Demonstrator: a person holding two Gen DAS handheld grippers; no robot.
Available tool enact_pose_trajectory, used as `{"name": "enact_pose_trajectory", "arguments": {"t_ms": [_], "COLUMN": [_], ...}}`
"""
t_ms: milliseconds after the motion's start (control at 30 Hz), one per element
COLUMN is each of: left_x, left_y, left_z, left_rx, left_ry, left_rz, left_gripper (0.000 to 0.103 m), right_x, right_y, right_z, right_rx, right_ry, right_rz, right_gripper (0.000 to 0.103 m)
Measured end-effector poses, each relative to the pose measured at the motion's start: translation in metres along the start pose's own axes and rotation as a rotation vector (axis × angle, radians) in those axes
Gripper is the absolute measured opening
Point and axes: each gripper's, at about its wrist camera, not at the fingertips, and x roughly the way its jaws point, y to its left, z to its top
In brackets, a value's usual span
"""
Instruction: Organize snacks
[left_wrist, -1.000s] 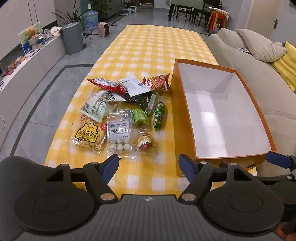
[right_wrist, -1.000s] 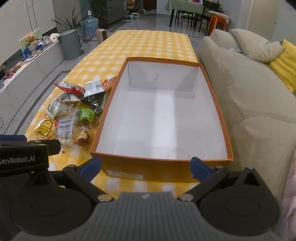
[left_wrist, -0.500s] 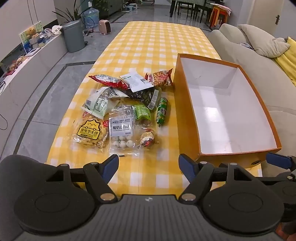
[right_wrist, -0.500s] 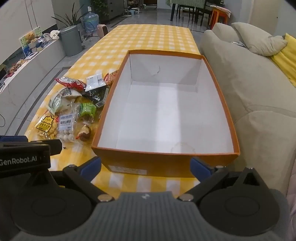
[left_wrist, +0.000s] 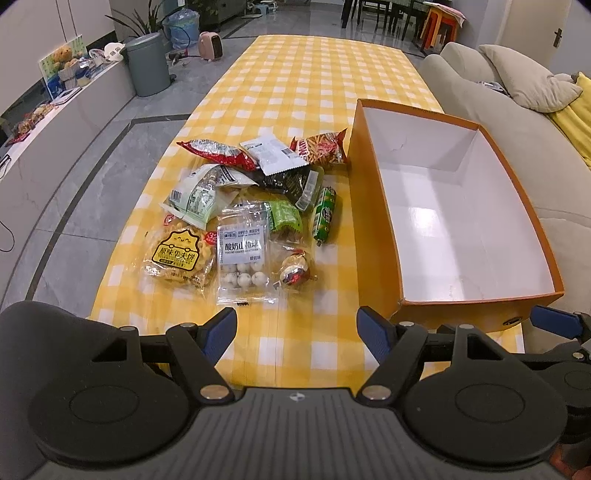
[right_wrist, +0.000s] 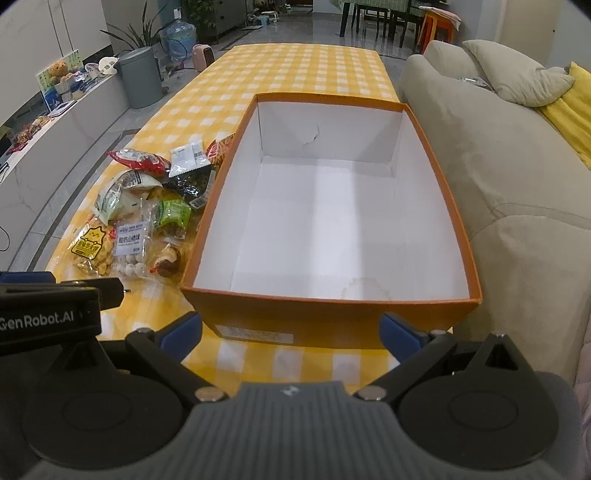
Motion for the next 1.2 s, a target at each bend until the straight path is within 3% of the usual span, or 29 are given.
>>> {"name": "enact_pose_trajectory", "arguments": {"t_ms": [1200], "left_x": [0.0078], "left_y": [0.0014], "left_z": [-0.0033], "left_rx": [-0.009], "left_ry": [0.035], "left_rz": [0.013], "left_gripper": [0.087], "right_x": [0.0084], "right_y": [0.0053], "right_z": [-0.0047], "right_rx": [-0.02], "right_ry": [0.023], "right_rz": [-0.03], "right_gripper": [0.1]}}
